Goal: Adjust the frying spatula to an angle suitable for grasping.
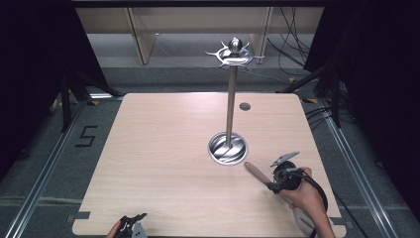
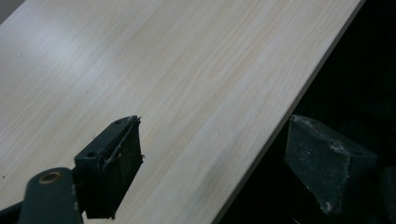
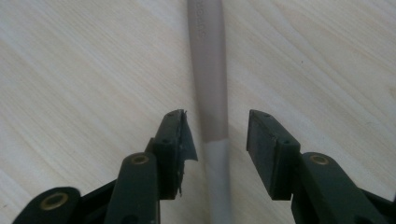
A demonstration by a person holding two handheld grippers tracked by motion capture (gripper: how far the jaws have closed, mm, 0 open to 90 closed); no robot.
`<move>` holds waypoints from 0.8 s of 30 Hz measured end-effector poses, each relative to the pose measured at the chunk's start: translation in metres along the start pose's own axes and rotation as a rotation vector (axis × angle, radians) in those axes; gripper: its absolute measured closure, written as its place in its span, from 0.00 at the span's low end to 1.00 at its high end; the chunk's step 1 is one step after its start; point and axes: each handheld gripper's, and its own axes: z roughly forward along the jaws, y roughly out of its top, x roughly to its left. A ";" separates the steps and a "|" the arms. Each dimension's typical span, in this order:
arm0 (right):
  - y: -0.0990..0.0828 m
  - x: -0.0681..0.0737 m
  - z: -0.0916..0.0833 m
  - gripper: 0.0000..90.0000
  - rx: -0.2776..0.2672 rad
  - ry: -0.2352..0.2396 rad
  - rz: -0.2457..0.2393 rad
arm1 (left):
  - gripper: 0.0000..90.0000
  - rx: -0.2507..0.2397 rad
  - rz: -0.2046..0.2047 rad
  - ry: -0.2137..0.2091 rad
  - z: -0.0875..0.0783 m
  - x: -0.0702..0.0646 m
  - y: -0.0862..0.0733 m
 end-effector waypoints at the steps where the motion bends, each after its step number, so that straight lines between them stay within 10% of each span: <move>1: 0.000 0.000 0.000 0.65 0.000 0.000 0.000 | 0.20 0.000 0.000 -0.001 0.000 0.000 0.000; 24: 0.011 -0.006 0.017 0.75 0.109 0.013 -0.083 | 0.20 0.014 0.018 -0.017 -0.002 0.001 0.001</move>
